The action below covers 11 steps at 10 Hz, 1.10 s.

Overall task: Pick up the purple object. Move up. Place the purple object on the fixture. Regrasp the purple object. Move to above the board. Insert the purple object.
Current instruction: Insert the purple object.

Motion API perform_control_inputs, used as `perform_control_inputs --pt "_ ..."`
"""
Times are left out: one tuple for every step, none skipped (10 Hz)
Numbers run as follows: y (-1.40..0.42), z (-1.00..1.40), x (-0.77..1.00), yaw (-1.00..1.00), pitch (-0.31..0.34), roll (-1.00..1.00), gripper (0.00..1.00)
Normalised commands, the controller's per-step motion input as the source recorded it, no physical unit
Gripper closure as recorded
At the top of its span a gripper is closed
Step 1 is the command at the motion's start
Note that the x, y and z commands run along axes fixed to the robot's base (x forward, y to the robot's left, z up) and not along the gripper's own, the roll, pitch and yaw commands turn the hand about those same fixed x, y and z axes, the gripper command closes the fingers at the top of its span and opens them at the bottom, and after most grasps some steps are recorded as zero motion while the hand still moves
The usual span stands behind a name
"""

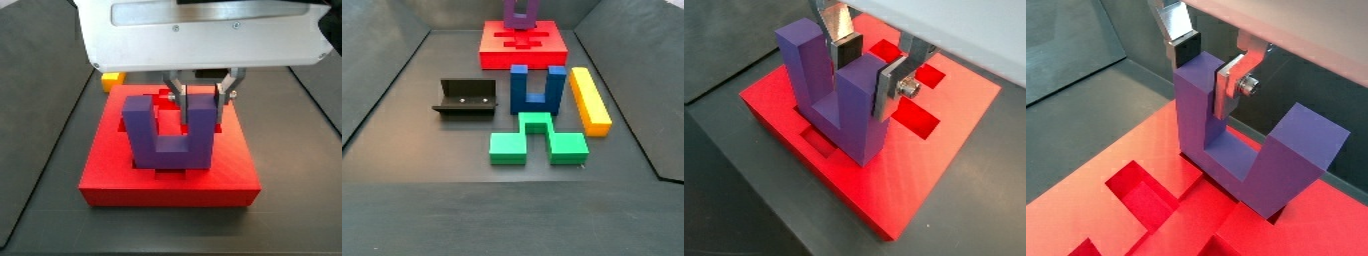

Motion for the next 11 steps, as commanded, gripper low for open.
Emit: perform_control_inputs --pt "0.00 0.00 -0.09 0.06 -0.030 -0.06 1.00" --pt "0.00 0.00 -0.07 0.05 -0.036 -0.03 1.00" --pt "0.00 0.00 -0.09 0.06 -0.051 0.00 1.00" --pt "-0.06 -0.08 -0.06 0.10 -0.044 0.05 1.00" --pt "-0.08 -0.08 -0.03 0.10 -0.023 0.05 1.00" --pt "-0.12 -0.07 -0.05 0.07 -0.030 0.06 1.00" --pt "-0.12 -0.09 0.00 0.21 -0.003 0.18 1.00" --pt "-0.11 -0.05 0.04 0.28 0.000 0.22 1.00" --pt "-0.08 0.00 0.04 0.24 0.000 0.16 1.00" --pt "-0.06 0.00 0.05 0.23 0.000 0.16 1.00" --pt "0.00 0.00 0.05 0.22 0.000 0.14 1.00"
